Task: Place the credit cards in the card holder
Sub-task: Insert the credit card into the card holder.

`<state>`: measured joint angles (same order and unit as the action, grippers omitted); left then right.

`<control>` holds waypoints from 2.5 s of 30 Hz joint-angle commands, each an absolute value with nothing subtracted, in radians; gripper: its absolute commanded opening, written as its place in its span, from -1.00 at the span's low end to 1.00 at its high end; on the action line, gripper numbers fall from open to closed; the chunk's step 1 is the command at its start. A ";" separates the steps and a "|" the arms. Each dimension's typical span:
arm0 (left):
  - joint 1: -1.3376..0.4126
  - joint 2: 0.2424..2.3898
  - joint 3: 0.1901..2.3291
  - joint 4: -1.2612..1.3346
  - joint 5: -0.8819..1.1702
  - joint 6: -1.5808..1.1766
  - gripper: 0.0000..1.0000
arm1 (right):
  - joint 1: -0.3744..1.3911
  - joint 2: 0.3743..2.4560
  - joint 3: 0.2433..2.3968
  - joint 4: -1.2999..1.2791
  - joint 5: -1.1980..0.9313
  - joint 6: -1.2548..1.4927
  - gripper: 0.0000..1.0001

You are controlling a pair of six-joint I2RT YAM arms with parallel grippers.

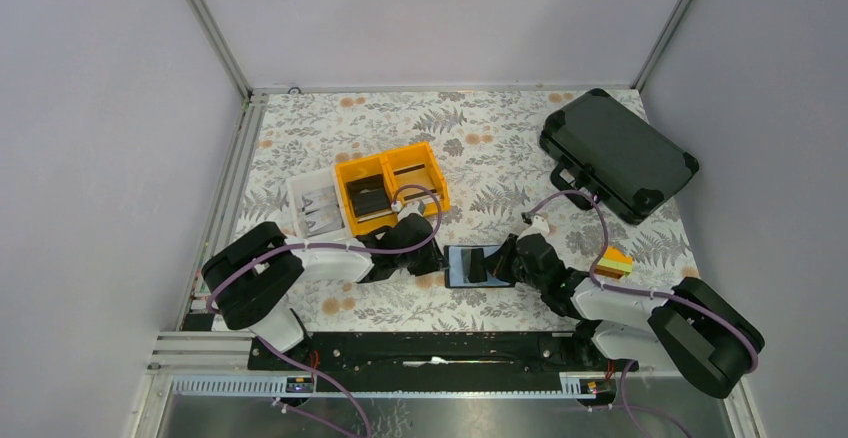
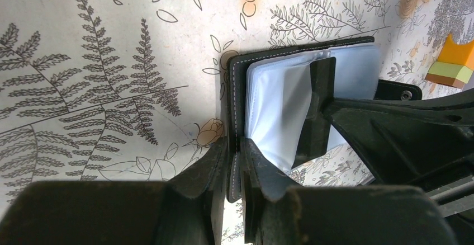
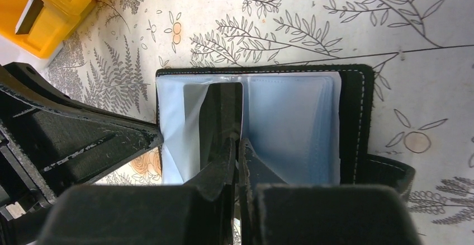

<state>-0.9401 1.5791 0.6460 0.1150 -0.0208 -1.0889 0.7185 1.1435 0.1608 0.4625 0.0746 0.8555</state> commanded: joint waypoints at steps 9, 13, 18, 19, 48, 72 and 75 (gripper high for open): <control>-0.949 1.573 0.611 0.107 0.031 -1.077 -0.67 | 0.826 1.234 0.217 0.433 0.111 0.896 -1.00; -0.942 1.536 0.616 0.058 0.003 -1.053 -0.50 | 0.827 1.196 0.203 0.386 0.149 0.899 -0.82; -0.937 1.482 0.612 0.035 -0.022 -1.032 -0.12 | 0.825 1.128 0.184 0.330 0.178 0.895 -0.40; -0.936 1.474 0.613 0.036 -0.017 -1.028 -0.08 | 0.825 1.121 0.185 0.323 0.172 0.893 -0.32; -0.938 1.576 0.560 0.327 0.163 -1.103 -0.38 | 0.843 1.249 0.250 0.463 0.018 0.918 -0.40; -0.886 1.453 0.507 0.304 0.164 -1.099 0.02 | 0.583 0.934 0.470 -0.198 0.242 0.602 0.71; -0.886 1.465 0.505 0.321 0.173 -1.104 0.00 | 0.549 0.963 0.473 -0.220 0.207 0.607 0.91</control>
<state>-0.8883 1.4631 0.5129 0.2417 0.1448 -1.0920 0.5869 0.9417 0.4366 -0.1020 0.1940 0.6567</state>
